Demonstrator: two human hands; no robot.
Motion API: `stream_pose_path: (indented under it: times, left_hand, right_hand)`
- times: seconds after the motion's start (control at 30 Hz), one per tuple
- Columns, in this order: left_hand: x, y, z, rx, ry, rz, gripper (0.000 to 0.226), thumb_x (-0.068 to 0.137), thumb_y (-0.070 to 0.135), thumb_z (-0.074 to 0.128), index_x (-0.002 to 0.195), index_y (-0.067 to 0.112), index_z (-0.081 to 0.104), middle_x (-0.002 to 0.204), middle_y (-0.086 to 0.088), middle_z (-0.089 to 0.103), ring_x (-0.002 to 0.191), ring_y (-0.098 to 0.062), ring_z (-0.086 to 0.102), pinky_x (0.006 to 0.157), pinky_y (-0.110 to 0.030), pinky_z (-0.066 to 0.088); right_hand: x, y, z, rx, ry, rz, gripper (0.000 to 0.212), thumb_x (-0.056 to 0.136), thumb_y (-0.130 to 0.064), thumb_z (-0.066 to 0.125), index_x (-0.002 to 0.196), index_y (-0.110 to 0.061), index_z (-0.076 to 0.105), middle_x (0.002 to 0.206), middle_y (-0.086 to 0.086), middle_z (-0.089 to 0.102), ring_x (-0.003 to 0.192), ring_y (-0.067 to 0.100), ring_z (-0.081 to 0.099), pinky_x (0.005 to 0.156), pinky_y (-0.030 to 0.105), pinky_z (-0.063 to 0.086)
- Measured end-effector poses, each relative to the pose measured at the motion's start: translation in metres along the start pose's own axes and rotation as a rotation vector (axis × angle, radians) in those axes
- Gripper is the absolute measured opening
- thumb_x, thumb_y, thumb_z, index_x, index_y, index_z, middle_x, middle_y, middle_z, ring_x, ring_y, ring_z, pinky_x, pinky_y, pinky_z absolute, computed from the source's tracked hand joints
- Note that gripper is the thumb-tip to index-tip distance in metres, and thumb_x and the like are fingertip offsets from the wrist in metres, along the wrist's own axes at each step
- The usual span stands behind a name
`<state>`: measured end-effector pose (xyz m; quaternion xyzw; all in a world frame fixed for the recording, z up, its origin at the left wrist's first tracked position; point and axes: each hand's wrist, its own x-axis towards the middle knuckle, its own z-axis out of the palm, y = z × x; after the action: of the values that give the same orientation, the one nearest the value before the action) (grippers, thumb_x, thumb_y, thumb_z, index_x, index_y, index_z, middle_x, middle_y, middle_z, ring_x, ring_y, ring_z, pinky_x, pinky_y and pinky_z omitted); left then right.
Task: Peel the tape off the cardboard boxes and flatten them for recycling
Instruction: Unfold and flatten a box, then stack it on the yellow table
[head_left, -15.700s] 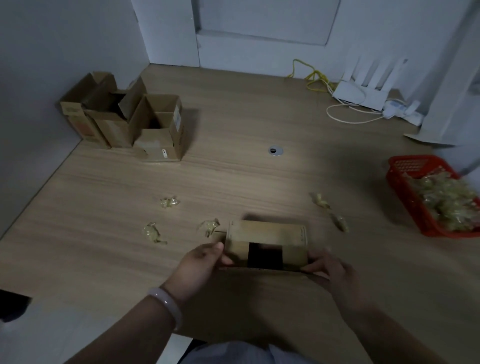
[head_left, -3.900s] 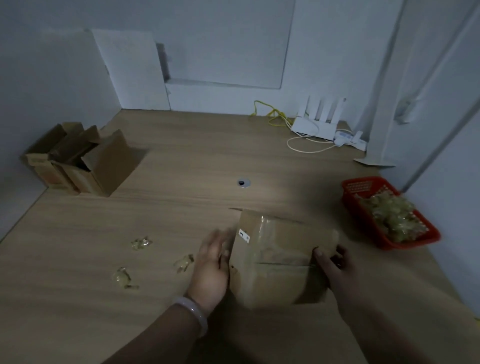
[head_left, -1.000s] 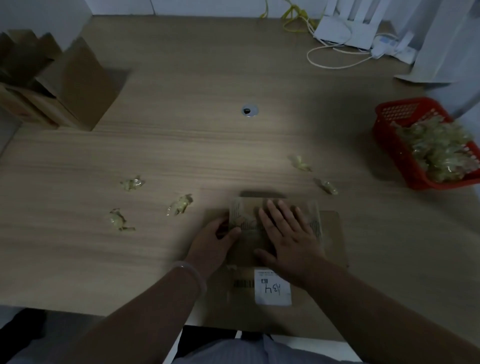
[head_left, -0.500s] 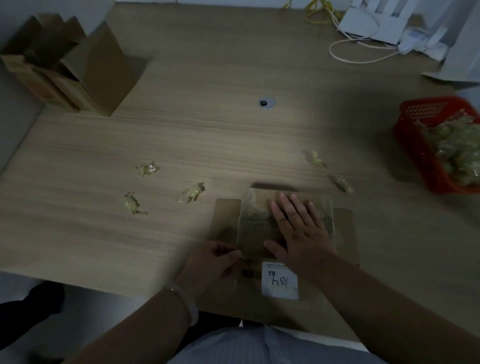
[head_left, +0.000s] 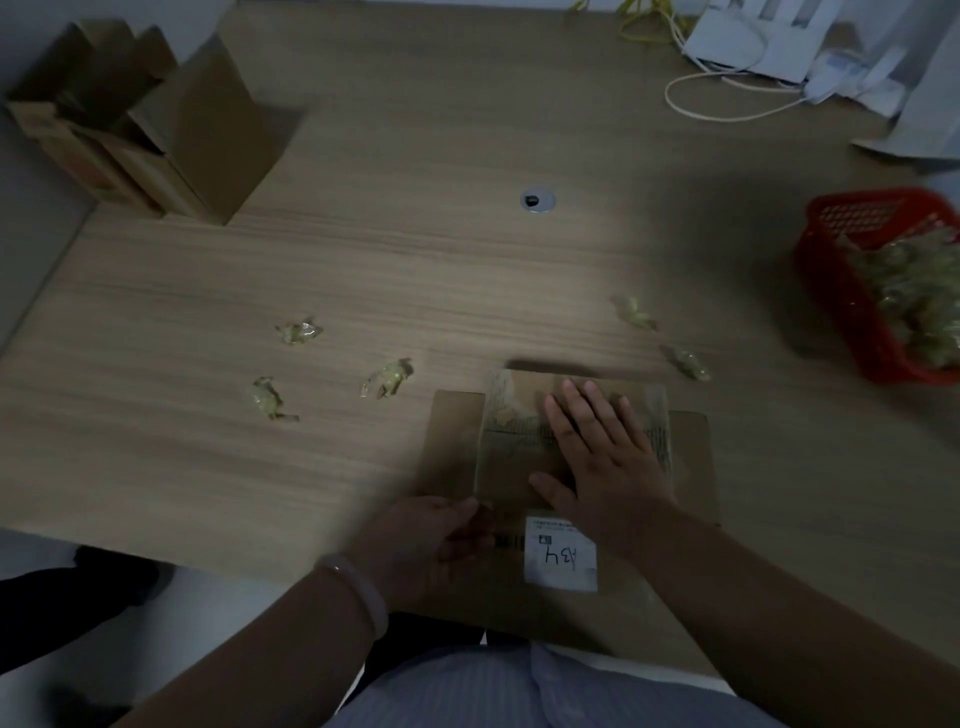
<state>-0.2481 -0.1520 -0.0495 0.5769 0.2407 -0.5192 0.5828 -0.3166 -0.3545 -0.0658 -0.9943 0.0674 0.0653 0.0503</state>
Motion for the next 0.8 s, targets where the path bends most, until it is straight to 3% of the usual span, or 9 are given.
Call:
stream_pose_path:
  times: [0.17,0.3,0.43,0.5,0.6,0.7,0.8]
  left_hand:
    - [0.0,-0.003,0.002,-0.043,-0.013,0.03,0.012,0.094,0.012,0.056,0.092,0.002,0.063,0.071,-0.009,0.065,0.062,-0.017,0.062,0.055,-0.032,0.057]
    - [0.0,-0.003,0.002,0.09,0.055,0.129,0.012,0.093,0.012,0.058,0.088,0.002,0.063,0.067,-0.006,0.064,0.06,-0.016,0.061,0.057,-0.032,0.053]
    - [-0.006,0.003,-0.001,0.58,0.194,0.41,0.013,0.091,0.019,0.061,0.082,0.012,0.067,0.067,0.003,0.067,0.058,-0.003,0.061,0.056,-0.017,0.049]
    - [-0.007,0.005,-0.002,0.824,0.272,0.572,0.012,0.089,0.024,0.063,0.077,0.024,0.065,0.073,0.008,0.066,0.067,-0.002,0.061,0.059,-0.017,0.046]
    - [-0.007,0.011,-0.006,0.85,0.394,0.784,0.015,0.089,0.024,0.063,0.074,0.029,0.06,0.077,0.012,0.062,0.076,-0.001,0.057,0.064,-0.022,0.043]
    - [-0.004,0.025,-0.012,0.913,0.418,0.978,0.017,0.086,0.026,0.063,0.071,0.032,0.059,0.072,0.016,0.061,0.075,0.001,0.058,0.063,-0.011,0.041]
    - [0.006,0.038,-0.013,1.05,0.449,1.013,0.009,0.084,0.032,0.066,0.075,0.033,0.064,0.073,0.017,0.062,0.073,0.0,0.058,0.062,-0.016,0.044]
  right_hand:
    - [0.0,0.001,0.0,0.007,-0.008,0.001,0.081,0.089,-0.068,0.018,0.153,-0.018,0.016,0.161,0.004,0.008,0.149,0.023,0.0,0.12,0.047,0.004]
    - [0.0,0.002,0.002,-0.006,-0.027,0.001,0.083,0.086,-0.07,0.008,0.154,-0.023,0.001,0.161,0.001,-0.007,0.147,0.019,-0.014,0.119,0.044,-0.006]
    - [0.0,0.002,0.001,0.008,-0.037,0.001,0.083,0.084,-0.071,0.006,0.153,-0.025,-0.005,0.16,-0.001,-0.013,0.146,0.017,-0.02,0.118,0.041,-0.011]
    - [0.0,0.002,0.001,0.011,-0.028,-0.001,0.083,0.085,-0.07,0.007,0.153,-0.024,-0.002,0.161,0.0,-0.009,0.146,0.018,-0.016,0.119,0.042,-0.008]
    - [-0.001,0.002,0.0,0.03,-0.011,-0.001,0.082,0.086,-0.069,0.013,0.154,-0.023,0.005,0.162,0.001,-0.003,0.148,0.019,-0.011,0.119,0.043,-0.005]
    - [-0.001,0.001,0.001,0.022,0.0,0.006,0.081,0.087,-0.068,0.016,0.154,-0.023,0.009,0.162,0.001,0.002,0.148,0.02,-0.006,0.12,0.044,-0.002]
    - [-0.001,0.001,0.003,0.021,-0.003,0.011,0.081,0.087,-0.068,0.017,0.154,-0.024,0.008,0.162,0.0,0.001,0.148,0.019,-0.007,0.12,0.044,-0.001]
